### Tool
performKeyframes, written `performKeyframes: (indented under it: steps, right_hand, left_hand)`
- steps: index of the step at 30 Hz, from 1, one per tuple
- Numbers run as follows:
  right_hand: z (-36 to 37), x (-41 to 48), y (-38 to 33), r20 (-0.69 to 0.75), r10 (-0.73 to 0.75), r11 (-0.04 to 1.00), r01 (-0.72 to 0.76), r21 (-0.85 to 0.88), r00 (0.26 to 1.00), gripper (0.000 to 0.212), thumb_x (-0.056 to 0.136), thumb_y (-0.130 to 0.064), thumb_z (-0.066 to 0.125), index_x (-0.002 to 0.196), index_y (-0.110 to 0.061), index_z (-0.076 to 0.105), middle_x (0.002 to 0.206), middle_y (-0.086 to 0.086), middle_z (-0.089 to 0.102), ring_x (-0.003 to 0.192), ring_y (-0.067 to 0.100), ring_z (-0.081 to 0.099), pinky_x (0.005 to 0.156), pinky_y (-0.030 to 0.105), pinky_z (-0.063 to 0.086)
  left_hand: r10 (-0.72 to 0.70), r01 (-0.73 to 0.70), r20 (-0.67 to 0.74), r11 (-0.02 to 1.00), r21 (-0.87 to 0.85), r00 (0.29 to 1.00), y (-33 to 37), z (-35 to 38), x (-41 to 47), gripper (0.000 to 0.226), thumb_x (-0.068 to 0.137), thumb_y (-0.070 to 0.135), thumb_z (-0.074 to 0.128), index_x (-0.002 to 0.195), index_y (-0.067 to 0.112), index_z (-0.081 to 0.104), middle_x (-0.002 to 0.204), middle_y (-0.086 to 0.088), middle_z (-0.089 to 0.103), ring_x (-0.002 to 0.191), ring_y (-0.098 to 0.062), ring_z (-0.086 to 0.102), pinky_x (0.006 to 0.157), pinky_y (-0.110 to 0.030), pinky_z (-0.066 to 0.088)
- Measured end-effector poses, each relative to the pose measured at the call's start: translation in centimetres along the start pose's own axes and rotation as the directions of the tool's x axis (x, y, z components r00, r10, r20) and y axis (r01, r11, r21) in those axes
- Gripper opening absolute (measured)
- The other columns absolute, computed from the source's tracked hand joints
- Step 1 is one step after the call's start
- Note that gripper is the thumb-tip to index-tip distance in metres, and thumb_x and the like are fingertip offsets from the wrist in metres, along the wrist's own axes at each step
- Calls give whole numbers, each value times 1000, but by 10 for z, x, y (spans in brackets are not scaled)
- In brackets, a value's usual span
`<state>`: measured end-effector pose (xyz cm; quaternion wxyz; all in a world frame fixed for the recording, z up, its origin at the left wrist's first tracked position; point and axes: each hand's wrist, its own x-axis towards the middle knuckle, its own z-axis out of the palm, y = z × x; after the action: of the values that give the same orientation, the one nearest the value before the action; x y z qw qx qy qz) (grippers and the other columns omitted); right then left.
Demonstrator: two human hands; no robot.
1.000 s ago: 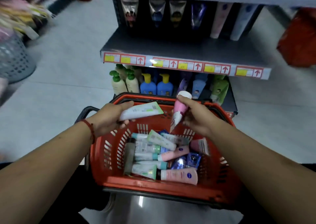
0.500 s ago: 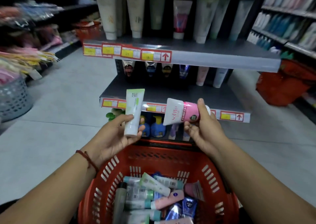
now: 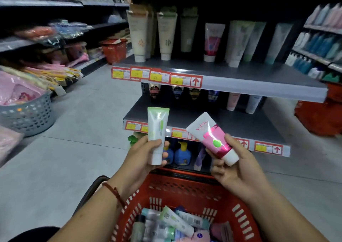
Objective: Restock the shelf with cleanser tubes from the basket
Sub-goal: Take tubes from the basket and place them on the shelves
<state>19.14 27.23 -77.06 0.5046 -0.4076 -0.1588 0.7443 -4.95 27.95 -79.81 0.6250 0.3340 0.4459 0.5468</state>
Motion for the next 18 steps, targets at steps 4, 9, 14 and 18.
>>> performKeyframes:
  steps: [4, 9, 14, 18]
  right_hand:
    - [22, -16, -19, 88, -129, 978, 111, 177, 988, 32, 78, -9, 71, 107, 3, 64, 92, 22, 73, 69, 24, 69, 63, 32, 63]
    - [46, -20, -57, 111, -242, 966, 250, -67, 964, 40, 93, -34, 65, 125, -9, 65, 104, 21, 74, 68, 23, 65, 49, 27, 49]
    - [67, -17, -96, 166, -312, 938, 331, -100, 935, 43, 97, -32, 59, 133, -8, 59, 123, 23, 70, 78, 26, 71, 59, 32, 54]
    - [78, -12, -117, 134, -318, 933, 335, -133, 939, 40, 95, -9, 50, 134, -2, 51, 115, 25, 65, 99, 42, 73, 94, 64, 54]
  left_hand:
    - [48, -48, 3, 998, -30, 999, 18, 20, -6, 26, 99, 10, 59, 123, 2, 63, 100, -15, 72, 79, -28, 65, 65, -38, 58]
    - [91, -91, -11, 995, -46, 996, 71, 64, 5, 29, 99, 20, 58, 121, 1, 61, 82, -8, 72, 63, -21, 61, 57, -34, 55]
    - [188, -188, -15, 982, -4, 982, 114, 100, 21, 25, 96, 28, 66, 115, 11, 63, 84, -7, 69, 58, -18, 59, 57, -33, 54]
    - [206, -207, 25, 977, 50, 978, 128, 112, 36, 28, 96, 29, 67, 116, 11, 63, 85, -5, 71, 62, -17, 63, 60, -35, 56]
